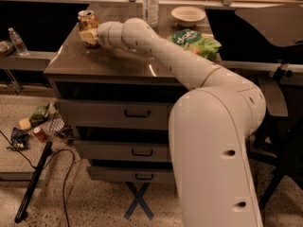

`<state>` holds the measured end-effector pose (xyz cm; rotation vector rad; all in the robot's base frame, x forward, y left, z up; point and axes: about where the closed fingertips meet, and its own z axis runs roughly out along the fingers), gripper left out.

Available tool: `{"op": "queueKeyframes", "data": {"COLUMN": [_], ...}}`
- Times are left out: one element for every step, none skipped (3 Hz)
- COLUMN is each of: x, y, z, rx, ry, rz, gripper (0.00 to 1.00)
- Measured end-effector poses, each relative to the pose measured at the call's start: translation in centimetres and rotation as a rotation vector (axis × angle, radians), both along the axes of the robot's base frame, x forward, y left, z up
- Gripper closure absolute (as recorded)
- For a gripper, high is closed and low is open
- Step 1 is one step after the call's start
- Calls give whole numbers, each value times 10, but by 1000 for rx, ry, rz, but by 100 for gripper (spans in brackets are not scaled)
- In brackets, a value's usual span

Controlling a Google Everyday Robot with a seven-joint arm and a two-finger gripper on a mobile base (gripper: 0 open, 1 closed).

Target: Move orange can near blue plastic bottle

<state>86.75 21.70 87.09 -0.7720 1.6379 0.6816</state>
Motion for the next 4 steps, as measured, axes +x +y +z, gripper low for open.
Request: {"op": "queueKeyframes", "data": {"x": [9, 18, 29, 42], "y": [-27, -84, -139, -173], "z": [12, 22, 15, 3], "rx": [11, 1, -30, -51], "ry": [-24, -60, -64, -57], "rz": [-87, -243, -376, -432], "gripper": [80, 100, 100, 100]}}
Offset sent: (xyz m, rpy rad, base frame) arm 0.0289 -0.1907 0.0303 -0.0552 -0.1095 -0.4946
